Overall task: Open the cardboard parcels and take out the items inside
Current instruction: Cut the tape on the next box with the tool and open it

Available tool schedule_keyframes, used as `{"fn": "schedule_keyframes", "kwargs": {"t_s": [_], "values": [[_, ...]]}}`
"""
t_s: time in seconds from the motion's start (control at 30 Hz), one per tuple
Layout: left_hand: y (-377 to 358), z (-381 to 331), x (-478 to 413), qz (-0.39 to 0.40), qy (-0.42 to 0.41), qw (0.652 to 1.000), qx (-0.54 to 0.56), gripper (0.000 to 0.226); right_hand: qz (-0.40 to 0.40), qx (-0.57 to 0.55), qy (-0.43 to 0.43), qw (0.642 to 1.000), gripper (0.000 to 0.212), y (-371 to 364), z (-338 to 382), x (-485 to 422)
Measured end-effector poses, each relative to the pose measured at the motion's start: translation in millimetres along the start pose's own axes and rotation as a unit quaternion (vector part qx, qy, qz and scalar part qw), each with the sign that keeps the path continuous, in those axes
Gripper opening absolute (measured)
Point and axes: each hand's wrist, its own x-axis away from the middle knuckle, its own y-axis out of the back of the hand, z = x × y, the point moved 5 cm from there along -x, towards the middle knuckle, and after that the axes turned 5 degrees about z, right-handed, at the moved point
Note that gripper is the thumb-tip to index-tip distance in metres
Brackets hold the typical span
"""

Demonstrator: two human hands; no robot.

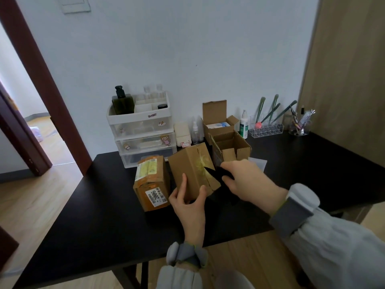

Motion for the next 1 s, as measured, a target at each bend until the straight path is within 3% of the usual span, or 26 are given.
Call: {"fn": "schedule_keyframes", "kwargs": {"t_s": [0.2, 0.4, 0.63, 0.87, 1.0], "values": [[-1, 0, -1, 0.012, 0.001, 1.000, 0.010, 0.058, 0.020, 0.045, 0.004, 0.999, 0.024, 0, -4, 4], [1, 2, -3, -0.002, -0.010, 1.000, 0.004, 0.057, 0.008, -0.003, -0.002, 1.000, 0.018, -21, -13, 22], [0, 3, -2, 0.017, -0.006, 1.000, -0.008, 0.058, 0.074, -0.003, 0.040, 0.996, 0.017, -6, -16, 13], [4, 7, -5, -0.001, 0.004, 1.000, 0.013, 0.053, -0.020, -0.074, 0.032, 0.997, 0.015, -20, -19, 22], [4, 7, -5, -0.009, 0.003, 1.000, 0.022, 0.059, -0.035, -0.070, 0.033, 0.996, 0.015, -28, -20, 29]]}}
